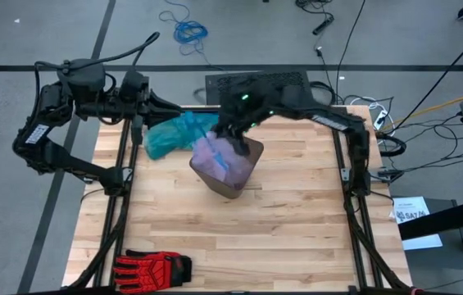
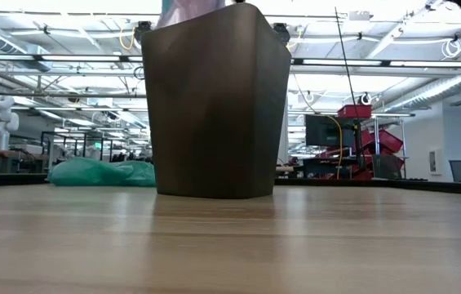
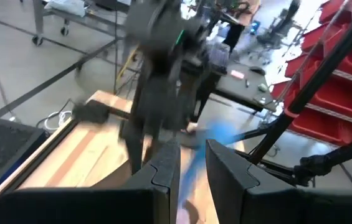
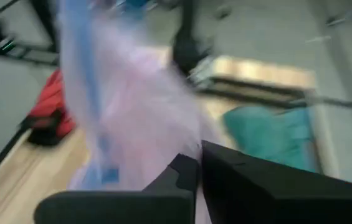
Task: Place trash/remove bag and relplace
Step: Remove the pink trash bag from the black trash bin
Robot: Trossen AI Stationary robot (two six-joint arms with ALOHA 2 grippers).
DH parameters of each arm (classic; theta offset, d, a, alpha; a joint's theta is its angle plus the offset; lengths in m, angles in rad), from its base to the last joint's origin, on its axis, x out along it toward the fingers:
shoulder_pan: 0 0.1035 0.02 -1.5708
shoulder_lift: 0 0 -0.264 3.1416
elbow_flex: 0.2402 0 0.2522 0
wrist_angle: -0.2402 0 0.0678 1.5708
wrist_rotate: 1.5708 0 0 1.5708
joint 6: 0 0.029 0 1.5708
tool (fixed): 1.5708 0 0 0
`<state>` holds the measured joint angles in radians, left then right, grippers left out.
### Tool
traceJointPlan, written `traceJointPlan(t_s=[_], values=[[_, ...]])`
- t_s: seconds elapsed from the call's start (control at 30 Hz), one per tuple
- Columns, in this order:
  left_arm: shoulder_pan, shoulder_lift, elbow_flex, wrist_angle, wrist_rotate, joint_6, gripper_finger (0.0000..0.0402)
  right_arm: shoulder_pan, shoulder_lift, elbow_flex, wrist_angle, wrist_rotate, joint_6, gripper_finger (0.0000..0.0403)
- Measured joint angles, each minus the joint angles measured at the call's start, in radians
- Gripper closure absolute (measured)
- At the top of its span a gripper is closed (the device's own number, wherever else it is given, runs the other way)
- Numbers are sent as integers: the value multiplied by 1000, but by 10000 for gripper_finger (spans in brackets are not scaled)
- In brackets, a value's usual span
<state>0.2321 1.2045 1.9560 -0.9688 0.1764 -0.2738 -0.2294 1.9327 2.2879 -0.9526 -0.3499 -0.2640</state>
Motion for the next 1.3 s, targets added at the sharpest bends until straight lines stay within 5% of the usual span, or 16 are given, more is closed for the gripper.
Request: traceJointPlan(t_s=[0.2, 0.53, 0.73, 1.0, 1.3], values=[[4, 11, 0, -136, -144, -108, 329, -34, -120, 1, 67, 146, 74, 403], [3, 10, 0, -169, -142, -171, 331, -60, -223, 2, 87, 329, 149, 403], [-9, -21, 0, -192, -160, -346, 376, -60, -248, 2, 89, 442, 149, 403], [-200, -8, 0, -242, -108, -104, 400, -74, -254, 2, 119, 484, 178, 403], [-331, 85, 0, -370, -384, 115, 401, -92, -254, 2, 140, 482, 182, 403]])
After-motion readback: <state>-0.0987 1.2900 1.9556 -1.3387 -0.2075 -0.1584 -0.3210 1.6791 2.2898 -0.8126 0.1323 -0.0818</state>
